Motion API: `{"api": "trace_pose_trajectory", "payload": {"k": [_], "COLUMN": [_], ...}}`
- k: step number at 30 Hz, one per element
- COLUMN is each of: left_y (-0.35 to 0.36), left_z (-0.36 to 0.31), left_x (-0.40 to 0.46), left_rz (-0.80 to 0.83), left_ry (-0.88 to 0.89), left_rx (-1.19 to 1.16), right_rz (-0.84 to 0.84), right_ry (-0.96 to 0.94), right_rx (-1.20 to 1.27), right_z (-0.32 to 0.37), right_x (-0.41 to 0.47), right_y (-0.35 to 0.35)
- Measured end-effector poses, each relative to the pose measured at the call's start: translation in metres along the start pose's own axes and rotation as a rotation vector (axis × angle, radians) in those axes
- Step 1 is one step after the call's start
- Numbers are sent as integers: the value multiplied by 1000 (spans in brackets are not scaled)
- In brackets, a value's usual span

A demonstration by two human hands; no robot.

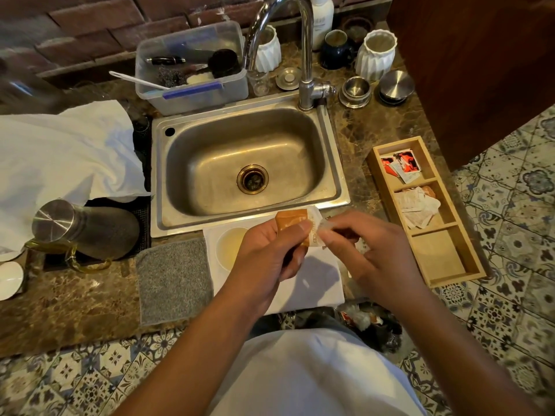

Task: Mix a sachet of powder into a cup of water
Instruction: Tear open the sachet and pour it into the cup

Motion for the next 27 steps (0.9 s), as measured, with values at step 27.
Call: {"api": "trace_pose_trajectory", "payload": {"k": [27], "left_y": [-1], "left_z": [7], "left_x": [-8], "left_rz": [172], "left_ry": [-1], "left_rx": [203], "right_rz": [487], "right_ry": [261], "right_rx": [359], "right_z": [-20], "right_x": [-8], "right_y": [26]}}
Point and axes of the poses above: each hand's wrist, its own x-axis towards the middle knuckle, its own y-axis out of the palm, z = x × y, the point moved 9 cm from there along x, towards the middle knuckle, and after that the axes turned 8 degrees about y, right-handed, at the moved point
